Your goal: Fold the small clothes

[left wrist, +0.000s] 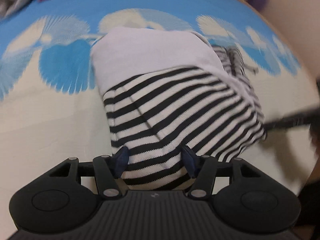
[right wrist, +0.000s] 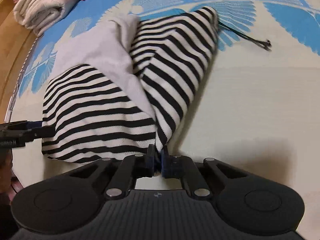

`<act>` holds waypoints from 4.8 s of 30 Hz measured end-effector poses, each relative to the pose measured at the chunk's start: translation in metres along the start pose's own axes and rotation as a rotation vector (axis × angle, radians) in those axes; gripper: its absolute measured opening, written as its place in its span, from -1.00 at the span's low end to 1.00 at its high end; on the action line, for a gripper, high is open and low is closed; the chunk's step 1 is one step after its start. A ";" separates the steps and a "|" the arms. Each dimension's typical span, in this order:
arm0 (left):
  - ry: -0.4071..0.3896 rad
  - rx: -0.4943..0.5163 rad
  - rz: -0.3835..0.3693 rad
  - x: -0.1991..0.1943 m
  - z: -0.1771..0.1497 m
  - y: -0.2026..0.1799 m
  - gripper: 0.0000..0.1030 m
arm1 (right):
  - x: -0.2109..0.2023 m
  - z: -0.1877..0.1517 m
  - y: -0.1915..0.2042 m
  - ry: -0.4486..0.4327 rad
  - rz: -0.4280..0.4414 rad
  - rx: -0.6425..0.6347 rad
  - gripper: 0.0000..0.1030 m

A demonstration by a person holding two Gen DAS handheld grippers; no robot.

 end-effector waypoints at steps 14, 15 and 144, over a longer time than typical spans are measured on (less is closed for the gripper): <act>0.020 0.157 0.142 0.004 -0.006 -0.028 0.26 | -0.018 -0.006 0.034 -0.155 -0.065 -0.258 -0.23; 0.000 0.151 0.172 -0.002 -0.005 -0.033 0.31 | -0.006 -0.010 0.034 -0.101 -0.132 -0.288 -0.23; -0.367 -0.223 0.306 -0.106 -0.132 -0.142 0.76 | -0.133 -0.180 0.109 -0.560 -0.237 -0.245 0.87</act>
Point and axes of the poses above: each gripper's, at about its wrist camera, not at the fingertips, and x roughly the way its jaws point, y to its left, z to its top, the point moved 1 cm from there along x, roughly the way its jaws point, and after that the axes turned 4 degrees about -z, right-handed, at the moved point
